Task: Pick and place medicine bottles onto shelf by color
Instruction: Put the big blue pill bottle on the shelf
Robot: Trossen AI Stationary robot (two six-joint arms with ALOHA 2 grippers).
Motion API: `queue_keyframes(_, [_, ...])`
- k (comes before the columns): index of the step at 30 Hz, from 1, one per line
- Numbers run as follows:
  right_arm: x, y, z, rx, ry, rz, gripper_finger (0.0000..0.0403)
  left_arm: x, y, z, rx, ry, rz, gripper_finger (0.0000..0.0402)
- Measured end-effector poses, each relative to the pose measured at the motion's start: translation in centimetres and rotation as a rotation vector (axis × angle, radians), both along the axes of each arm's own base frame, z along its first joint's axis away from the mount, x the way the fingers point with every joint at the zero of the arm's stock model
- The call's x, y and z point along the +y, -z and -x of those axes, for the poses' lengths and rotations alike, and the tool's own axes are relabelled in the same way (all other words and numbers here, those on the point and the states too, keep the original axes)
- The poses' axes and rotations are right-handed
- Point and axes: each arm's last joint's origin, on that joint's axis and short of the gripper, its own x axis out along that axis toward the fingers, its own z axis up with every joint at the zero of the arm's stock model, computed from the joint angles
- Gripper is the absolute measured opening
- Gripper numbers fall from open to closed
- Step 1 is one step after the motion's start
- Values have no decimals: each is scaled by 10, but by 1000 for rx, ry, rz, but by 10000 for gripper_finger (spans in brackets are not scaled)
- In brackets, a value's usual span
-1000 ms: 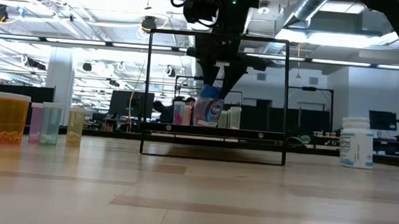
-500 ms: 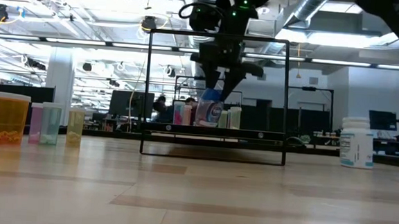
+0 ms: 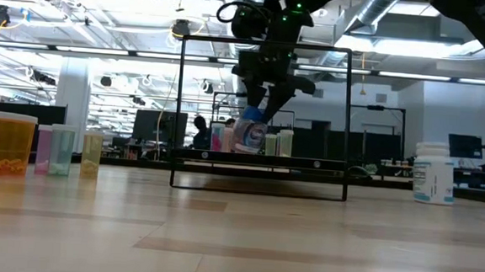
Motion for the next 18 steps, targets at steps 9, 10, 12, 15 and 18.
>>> queue_keyframes(9, [0, 0, 1, -8, 65, -22, 200, 0, 0, 0, 0, 0, 0, 217])
queue_keyframes(10, [0, 0, 1, -12, 79, -26, 200, 0, 0, 0, 0, 0, 0, 217])
queue_keyframes(12, [0, 0, 0, -28, 126, -39, 200, 0, 0, 0, 0, 0, 0, 217])
queue_keyframes(15, [0, 0, 0, -46, 192, -59, 200, 0, 0, 0, 4, 9, -4, 217])
queue_keyframes(18, [0, 0, -1, -62, 225, -67, 200, 0, 0, 0, 7, 15, -6, 217])
